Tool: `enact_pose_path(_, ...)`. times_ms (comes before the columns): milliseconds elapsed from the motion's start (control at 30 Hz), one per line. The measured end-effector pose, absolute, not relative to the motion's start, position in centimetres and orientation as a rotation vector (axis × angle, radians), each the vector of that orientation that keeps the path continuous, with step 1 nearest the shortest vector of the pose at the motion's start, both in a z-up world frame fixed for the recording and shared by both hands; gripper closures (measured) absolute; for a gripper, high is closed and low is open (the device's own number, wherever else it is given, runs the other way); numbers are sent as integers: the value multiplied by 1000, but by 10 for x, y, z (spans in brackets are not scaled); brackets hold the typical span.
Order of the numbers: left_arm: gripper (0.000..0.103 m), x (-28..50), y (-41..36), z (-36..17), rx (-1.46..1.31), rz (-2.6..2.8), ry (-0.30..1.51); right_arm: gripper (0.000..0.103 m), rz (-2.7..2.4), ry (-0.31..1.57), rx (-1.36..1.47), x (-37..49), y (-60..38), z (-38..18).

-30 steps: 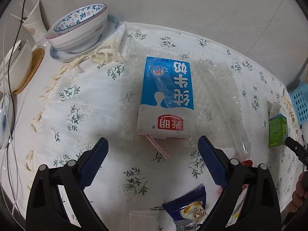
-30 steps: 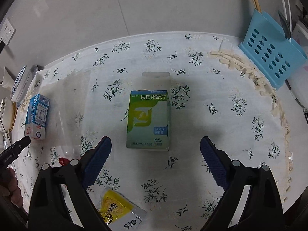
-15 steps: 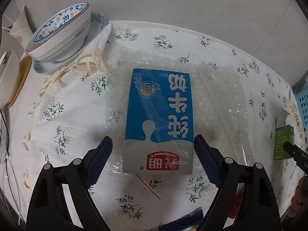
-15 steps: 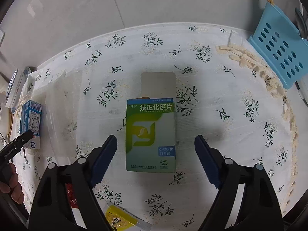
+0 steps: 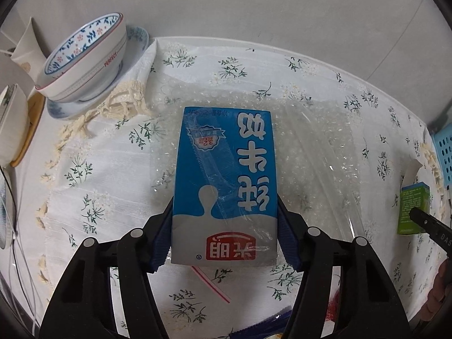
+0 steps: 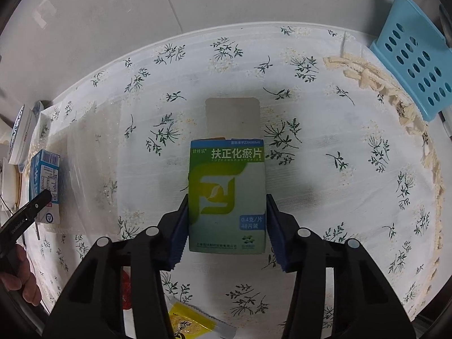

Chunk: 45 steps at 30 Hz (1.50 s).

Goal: Collect trash
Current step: 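Grasp the blue milk carton with the left tool while the right tool grasps the green medicine box, then lift the milk carton and green box and carry them down over the bin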

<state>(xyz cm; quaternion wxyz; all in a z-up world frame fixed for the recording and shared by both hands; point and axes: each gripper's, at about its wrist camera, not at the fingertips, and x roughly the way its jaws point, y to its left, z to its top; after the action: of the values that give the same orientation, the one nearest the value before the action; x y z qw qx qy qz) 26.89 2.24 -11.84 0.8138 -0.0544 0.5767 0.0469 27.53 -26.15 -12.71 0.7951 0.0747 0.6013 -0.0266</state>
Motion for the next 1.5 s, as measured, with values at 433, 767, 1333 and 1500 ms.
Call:
enact_pose_path(433, 41, 223, 23, -75, -130, 76, 1166, 57, -11, 1199, 140, 240, -261, -89)
enact_pose_path(767, 41, 171, 7, -41, -128, 38, 1118, 57, 26, 1107, 107, 183, -255, -54)
enact_pose_path(1333, 41, 85, -14, -7, -149, 4, 1059, 57, 71, 1025, 63, 91, -240, -15)
enact_pose_path(1500, 41, 62, -15, -2, -153, -7, 1050, 57, 94, 1017, 42, 68, -236, -12)
